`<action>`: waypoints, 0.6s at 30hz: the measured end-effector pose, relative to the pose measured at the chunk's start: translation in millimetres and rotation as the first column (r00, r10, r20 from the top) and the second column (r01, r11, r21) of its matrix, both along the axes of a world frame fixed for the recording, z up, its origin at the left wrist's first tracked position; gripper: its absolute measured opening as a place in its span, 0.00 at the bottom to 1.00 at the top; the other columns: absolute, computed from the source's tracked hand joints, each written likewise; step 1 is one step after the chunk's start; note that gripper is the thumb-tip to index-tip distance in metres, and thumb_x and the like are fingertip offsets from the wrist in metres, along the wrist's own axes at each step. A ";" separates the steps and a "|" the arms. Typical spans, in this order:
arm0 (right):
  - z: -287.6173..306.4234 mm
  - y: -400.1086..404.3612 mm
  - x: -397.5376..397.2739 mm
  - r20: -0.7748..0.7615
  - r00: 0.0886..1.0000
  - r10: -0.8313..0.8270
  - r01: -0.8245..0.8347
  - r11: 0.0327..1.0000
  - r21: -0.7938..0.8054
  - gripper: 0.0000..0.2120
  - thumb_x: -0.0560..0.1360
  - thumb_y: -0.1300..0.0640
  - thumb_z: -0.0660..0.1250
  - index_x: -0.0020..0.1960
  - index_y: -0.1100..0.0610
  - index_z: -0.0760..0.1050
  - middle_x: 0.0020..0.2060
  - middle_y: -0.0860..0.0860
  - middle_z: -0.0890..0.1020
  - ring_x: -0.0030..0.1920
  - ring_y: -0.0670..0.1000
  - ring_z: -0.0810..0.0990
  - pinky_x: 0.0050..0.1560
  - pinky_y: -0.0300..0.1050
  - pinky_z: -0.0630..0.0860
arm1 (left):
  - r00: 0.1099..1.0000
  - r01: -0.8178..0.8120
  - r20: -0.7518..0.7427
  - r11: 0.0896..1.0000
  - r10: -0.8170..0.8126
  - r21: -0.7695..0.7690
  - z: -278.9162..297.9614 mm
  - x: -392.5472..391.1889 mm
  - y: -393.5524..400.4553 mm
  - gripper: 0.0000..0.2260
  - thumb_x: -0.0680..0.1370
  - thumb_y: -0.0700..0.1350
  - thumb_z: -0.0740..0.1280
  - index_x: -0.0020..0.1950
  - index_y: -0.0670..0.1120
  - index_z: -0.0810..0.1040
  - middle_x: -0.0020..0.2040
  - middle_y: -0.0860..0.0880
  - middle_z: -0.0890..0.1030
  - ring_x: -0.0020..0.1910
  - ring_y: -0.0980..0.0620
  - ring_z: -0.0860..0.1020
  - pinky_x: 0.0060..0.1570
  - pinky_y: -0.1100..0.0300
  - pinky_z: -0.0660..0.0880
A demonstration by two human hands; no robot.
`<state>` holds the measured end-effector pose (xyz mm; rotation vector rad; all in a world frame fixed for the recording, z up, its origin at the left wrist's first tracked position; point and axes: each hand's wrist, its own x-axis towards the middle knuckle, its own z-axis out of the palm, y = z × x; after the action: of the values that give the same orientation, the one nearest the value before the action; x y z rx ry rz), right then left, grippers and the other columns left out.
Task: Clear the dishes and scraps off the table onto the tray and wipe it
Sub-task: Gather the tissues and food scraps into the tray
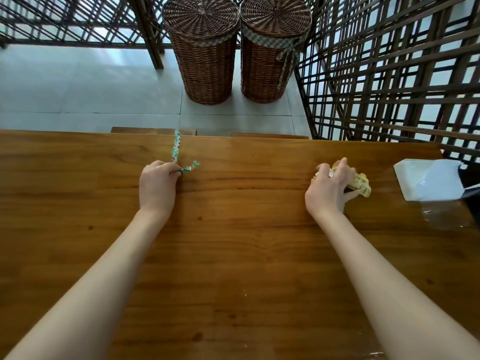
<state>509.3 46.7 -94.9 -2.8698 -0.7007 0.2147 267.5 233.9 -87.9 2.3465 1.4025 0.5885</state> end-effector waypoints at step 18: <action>14.1 -17.8 -83.3 0.105 0.956 0.273 -0.281 0.957 0.067 0.09 0.75 0.68 0.61 0.52 0.58 0.72 0.46 0.56 0.75 0.44 0.51 0.71 0.43 0.42 0.75 | 0.993 0.104 0.061 0.993 -0.100 -0.053 26.0 -21.4 -73.3 0.07 0.75 0.36 0.67 0.52 0.38 0.82 0.48 0.41 0.82 0.47 0.45 0.80 0.50 0.55 0.75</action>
<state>426.0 29.0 -80.8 -2.7102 -1.1049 0.0842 246.0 160.5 -61.9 2.3213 1.2495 0.5761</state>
